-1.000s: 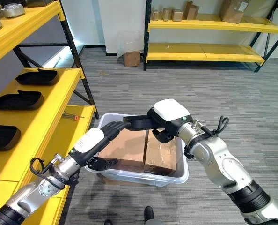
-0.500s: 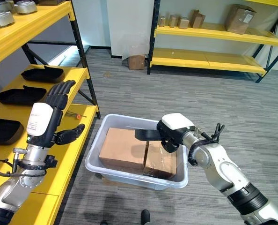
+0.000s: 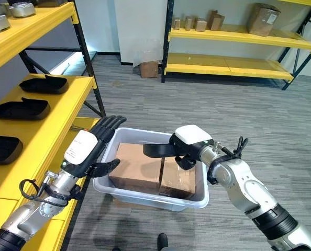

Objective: Move parts from the plastic box to the shelf.

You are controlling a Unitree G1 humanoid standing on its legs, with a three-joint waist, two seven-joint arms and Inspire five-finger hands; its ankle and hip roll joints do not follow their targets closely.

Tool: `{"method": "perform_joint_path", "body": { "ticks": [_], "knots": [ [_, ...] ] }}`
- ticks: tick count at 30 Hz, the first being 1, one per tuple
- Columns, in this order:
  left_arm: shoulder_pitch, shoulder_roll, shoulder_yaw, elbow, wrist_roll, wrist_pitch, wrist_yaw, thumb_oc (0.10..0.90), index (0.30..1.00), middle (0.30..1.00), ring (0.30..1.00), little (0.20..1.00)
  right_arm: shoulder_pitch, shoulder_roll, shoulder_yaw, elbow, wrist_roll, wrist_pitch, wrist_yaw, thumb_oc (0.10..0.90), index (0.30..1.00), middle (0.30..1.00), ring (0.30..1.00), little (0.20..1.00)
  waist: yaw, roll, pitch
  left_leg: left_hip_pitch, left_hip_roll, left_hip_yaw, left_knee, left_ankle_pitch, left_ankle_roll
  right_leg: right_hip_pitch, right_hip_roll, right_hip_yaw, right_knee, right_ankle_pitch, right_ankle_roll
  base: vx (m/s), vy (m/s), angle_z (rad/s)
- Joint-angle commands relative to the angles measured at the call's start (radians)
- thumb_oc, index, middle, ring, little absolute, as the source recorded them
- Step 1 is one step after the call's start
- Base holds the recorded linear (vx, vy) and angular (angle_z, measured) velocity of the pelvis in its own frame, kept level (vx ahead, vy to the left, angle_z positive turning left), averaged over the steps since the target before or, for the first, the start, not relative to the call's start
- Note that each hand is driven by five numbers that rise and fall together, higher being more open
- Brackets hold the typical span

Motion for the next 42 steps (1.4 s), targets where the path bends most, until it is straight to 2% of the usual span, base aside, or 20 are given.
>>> {"method": "perform_joint_path", "body": {
  "ticks": [1,16,26,42],
  "knots": [
    [-0.134,0.029,-0.001,-0.021,-0.025,-0.018,0.057,0.900,1.000,1.000,1.000,1.000,-0.236,0.003,-0.010,-0.110,0.043,-0.021,-0.070,0.400,0.300,0.300,0.300,0.300,-0.003,-0.017,-0.071,0.017,0.036,-0.010,-0.001,-0.080,-0.014,0.062,-0.058,0.053,0.009,-0.111,0.102,0.00,0.000,0.00],
    [-0.144,0.016,-0.019,-0.012,-0.007,0.002,0.070,0.900,1.000,1.000,1.000,1.000,-0.258,0.042,0.015,-0.180,0.139,-0.044,-0.046,0.400,0.300,0.300,0.300,0.300,-0.001,-0.013,-0.070,0.014,0.034,-0.011,-0.002,-0.081,-0.014,0.058,-0.059,0.057,0.007,-0.112,0.103,0.00,0.000,0.00],
    [-0.140,0.003,-0.026,-0.012,-0.013,0.009,0.071,0.900,1.000,1.000,1.000,1.000,-0.259,0.057,0.025,-0.190,0.138,-0.054,-0.045,0.400,0.300,0.300,0.300,0.300,0.002,-0.012,-0.071,0.013,0.033,-0.014,-0.002,-0.082,-0.014,0.057,-0.060,0.058,0.005,-0.110,0.104,0.00,0.000,0.00],
    [-0.166,-0.015,-0.081,0.001,0.000,0.031,0.076,0.900,1.000,1.000,1.000,1.000,-0.273,0.084,0.060,-0.154,0.102,-0.135,-0.094,0.400,0.300,0.300,0.300,0.300,0.004,-0.010,-0.073,0.015,0.032,-0.018,-0.001,-0.084,-0.011,0.061,-0.058,0.061,0.005,-0.113,0.103,0.00,0.000,0.00]
  ]
}}
